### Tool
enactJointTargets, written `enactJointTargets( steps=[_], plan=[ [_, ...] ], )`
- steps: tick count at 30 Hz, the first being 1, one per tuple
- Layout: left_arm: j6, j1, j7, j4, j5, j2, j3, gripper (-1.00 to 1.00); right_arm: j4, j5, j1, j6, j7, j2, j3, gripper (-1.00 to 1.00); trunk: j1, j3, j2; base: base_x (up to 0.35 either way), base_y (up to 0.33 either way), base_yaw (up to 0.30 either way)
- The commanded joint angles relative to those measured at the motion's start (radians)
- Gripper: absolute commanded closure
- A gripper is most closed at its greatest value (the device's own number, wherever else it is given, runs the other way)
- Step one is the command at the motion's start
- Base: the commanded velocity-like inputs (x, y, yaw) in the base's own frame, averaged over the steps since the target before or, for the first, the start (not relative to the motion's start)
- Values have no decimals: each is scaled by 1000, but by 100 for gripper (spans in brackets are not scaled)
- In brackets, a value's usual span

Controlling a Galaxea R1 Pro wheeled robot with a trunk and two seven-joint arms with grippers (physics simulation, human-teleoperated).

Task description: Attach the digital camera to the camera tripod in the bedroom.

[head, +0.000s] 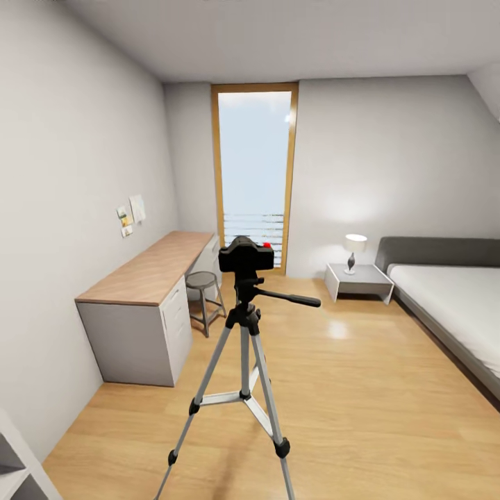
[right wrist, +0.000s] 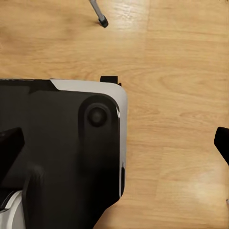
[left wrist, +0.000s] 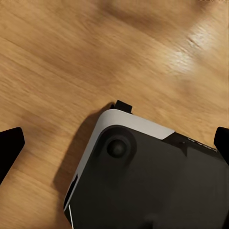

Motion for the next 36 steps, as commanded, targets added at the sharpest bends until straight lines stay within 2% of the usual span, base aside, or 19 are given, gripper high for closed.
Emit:
enactJointTargets(
  steps=[1,36],
  plan=[
    [-1,0,4,-1,7,0,-8,-100,3,10,-1,-6,2,0,-9,-100,0,1,-1,0,0,0],
    [-1,0,4,-1,7,0,-8,-100,3,9,-1,-9,2,0,-10,-100,0,58,-1,0,0,0]
  ],
)
